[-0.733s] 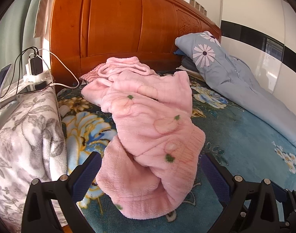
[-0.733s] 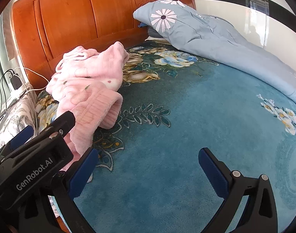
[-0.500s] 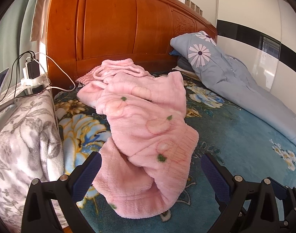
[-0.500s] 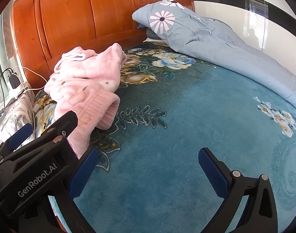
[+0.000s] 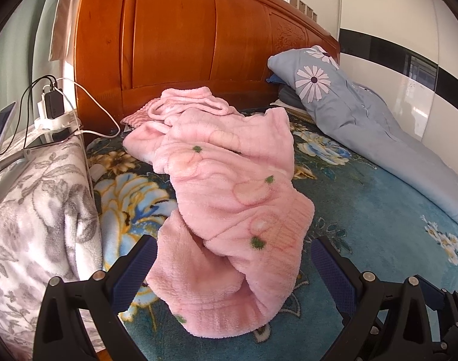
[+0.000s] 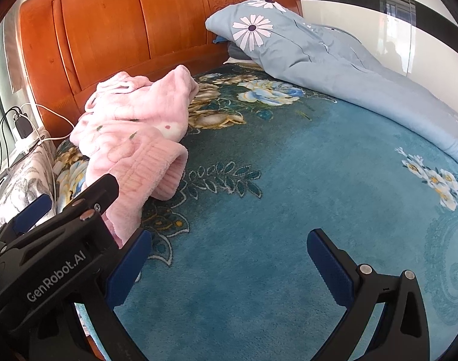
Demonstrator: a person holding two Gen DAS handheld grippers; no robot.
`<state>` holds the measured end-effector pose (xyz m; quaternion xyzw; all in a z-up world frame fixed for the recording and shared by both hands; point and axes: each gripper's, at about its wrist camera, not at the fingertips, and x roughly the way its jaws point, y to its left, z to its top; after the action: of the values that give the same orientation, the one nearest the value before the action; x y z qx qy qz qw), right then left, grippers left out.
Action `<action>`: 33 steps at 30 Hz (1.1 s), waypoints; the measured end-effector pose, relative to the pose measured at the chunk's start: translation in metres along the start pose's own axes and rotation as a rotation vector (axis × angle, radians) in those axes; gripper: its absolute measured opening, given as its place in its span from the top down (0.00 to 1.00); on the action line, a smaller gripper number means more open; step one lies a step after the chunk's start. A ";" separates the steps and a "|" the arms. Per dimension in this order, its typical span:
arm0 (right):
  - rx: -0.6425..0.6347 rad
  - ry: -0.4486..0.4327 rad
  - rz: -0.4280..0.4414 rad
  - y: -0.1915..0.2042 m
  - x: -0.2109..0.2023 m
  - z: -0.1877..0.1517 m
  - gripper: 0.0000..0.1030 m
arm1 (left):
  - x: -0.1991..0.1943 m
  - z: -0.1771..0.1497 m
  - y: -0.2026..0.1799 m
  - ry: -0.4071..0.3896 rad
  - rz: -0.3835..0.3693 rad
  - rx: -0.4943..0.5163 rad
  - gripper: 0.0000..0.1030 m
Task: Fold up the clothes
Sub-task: 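Approach the crumpled pink fleece blanket with both grippers open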
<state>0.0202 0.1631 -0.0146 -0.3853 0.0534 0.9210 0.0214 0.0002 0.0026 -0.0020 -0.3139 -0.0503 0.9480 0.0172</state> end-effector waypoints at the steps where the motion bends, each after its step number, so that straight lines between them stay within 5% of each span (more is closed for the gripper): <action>1: 0.000 0.001 0.000 0.000 0.000 0.000 0.00 | 0.000 0.000 0.000 0.001 0.001 0.000 0.00; 33: -0.022 0.008 -0.006 0.006 0.005 -0.002 0.00 | 0.002 0.002 0.009 0.018 0.011 -0.017 0.00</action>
<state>0.0177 0.1564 -0.0196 -0.3895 0.0424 0.9198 0.0195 -0.0029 -0.0062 -0.0030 -0.3228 -0.0563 0.9448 0.0099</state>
